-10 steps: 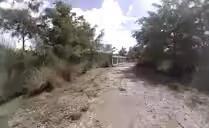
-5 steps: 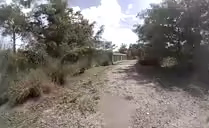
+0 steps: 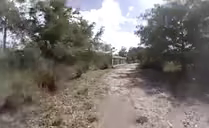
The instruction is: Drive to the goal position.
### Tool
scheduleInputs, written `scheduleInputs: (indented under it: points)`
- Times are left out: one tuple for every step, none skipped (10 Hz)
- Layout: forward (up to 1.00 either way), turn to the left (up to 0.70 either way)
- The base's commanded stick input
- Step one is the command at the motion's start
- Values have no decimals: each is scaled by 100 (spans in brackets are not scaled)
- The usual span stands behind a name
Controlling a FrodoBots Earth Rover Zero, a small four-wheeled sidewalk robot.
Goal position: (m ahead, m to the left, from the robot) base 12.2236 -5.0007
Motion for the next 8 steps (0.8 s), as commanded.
scheduleInputs:
  points:
    - [85,0]
    - [85,0]
    - [85,0]
    - [85,0]
    - [85,0]
    - [85,0]
    - [85,0]
    - [85,-13]
